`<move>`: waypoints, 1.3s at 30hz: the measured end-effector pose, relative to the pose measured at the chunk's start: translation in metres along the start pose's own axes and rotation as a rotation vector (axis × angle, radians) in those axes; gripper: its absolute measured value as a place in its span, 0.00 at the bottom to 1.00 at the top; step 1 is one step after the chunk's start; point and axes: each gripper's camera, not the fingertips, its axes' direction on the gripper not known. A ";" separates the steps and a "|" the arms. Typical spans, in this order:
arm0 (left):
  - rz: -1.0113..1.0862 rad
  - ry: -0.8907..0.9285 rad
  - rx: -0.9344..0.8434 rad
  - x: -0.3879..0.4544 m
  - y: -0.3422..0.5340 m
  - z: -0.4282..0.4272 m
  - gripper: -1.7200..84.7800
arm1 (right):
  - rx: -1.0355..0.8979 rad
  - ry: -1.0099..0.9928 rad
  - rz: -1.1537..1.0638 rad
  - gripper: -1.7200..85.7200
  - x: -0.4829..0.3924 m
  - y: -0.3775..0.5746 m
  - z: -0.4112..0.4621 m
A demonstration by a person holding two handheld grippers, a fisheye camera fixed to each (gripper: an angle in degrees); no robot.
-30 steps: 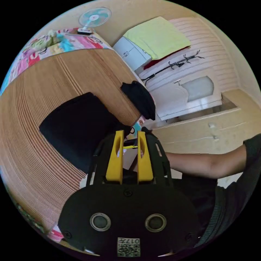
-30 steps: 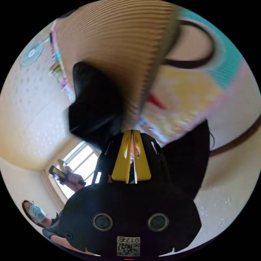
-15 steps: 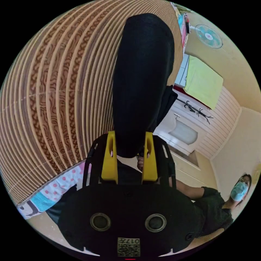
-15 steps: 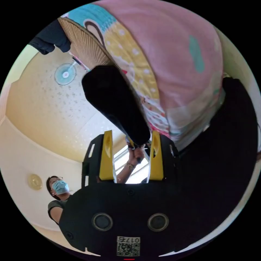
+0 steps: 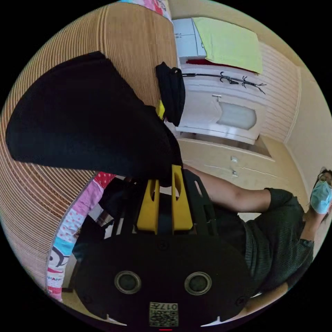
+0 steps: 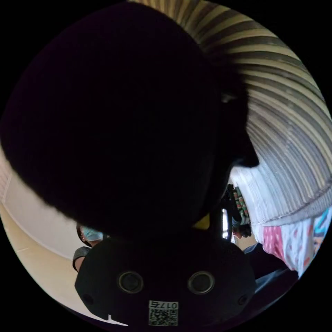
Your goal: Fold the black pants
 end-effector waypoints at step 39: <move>-1.144 0.453 1.024 -0.111 0.498 -0.009 0.07 | 0.714 0.022 0.021 0.04 0.014 0.222 -0.259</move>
